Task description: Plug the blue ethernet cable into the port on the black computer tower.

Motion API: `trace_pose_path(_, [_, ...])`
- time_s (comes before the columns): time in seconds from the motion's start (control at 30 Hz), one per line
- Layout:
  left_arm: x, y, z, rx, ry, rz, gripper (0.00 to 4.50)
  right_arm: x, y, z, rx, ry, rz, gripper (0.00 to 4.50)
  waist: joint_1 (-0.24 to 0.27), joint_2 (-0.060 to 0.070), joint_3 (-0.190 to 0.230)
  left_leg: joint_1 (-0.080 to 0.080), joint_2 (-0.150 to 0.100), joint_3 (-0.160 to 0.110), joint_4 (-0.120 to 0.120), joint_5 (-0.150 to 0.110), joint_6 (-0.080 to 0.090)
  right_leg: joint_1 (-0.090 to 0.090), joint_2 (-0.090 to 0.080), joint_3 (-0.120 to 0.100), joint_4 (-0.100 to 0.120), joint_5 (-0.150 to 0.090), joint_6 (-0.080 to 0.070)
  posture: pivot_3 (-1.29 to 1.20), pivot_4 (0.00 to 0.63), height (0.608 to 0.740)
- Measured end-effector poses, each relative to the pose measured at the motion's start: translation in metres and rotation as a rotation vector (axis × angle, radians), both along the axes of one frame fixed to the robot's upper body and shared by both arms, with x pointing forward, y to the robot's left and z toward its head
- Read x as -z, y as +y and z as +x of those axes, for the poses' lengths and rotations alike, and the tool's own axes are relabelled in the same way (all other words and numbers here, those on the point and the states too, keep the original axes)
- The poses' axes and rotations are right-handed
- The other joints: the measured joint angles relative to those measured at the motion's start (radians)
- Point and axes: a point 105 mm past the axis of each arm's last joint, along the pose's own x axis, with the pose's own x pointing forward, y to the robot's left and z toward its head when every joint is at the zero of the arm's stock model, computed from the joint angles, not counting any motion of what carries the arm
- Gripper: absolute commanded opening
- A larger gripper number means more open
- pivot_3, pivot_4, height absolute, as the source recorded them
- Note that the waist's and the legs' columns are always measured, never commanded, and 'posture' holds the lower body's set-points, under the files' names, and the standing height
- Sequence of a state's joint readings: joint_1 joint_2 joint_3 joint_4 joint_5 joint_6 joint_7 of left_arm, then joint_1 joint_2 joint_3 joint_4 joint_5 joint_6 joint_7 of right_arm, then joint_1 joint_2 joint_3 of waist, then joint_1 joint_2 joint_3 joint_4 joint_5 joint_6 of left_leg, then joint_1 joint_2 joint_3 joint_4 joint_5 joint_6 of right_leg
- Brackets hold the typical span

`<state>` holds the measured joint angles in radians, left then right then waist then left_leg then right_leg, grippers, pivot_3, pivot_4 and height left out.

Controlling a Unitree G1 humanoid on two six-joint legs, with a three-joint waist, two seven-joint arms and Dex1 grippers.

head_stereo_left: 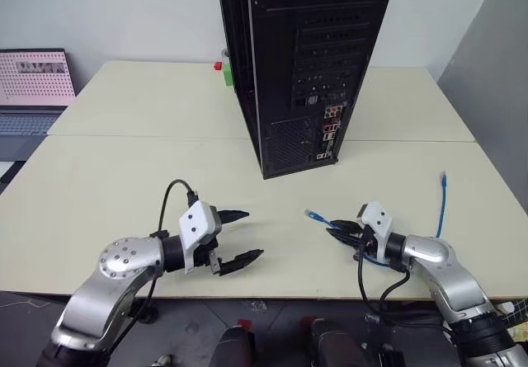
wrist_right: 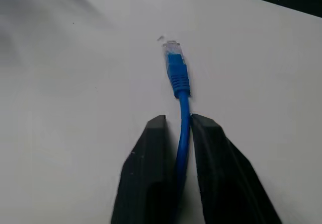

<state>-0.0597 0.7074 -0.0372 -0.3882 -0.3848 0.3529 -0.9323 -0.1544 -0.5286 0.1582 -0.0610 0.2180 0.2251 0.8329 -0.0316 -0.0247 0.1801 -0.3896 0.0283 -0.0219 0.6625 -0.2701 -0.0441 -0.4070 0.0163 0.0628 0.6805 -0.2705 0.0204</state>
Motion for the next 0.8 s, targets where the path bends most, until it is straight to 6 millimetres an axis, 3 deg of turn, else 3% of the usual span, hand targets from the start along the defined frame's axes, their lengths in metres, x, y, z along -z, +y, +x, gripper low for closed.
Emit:
trace_pose_path(0.33, [0.002, -0.011, 0.011, 0.144, -0.001, 0.032, 4.5, -0.037, 0.031, -0.017, -0.216, -0.059, -0.008, 0.06, 0.0, 0.0, 0.0, 0.0, 0.0, -0.001, 0.0, 0.0, 0.0, 0.0, 0.0, 0.0, 0.0, 0.0, 0.0, 0.0, 0.15, 0.74])
trace_pose_path(0.57, [-0.002, -0.021, 0.017, 0.213, 0.008, 0.017, 4.5, -0.047, 0.039, -0.024, -0.289, -0.07, -0.033, 0.06, 0.0, 0.0, 0.0, -0.001, 0.0, -0.001, 0.001, 0.0, 0.0, 0.0, 0.0, -0.001, 0.0, 0.0, 0.0, 0.0, 0.15, 0.74])
trace_pose_path(0.8, [-0.002, -0.024, 0.013, 0.269, 0.065, 0.018, 3.2, -0.052, 0.044, -0.026, -0.324, -0.085, -0.048, 0.0, -0.001, 0.0, 0.0, -0.001, 0.0, -0.001, 0.001, 0.0, 0.0, 0.0, 0.0, -0.001, 0.0, 0.0, 0.0, 0.0, 0.15, 0.74])
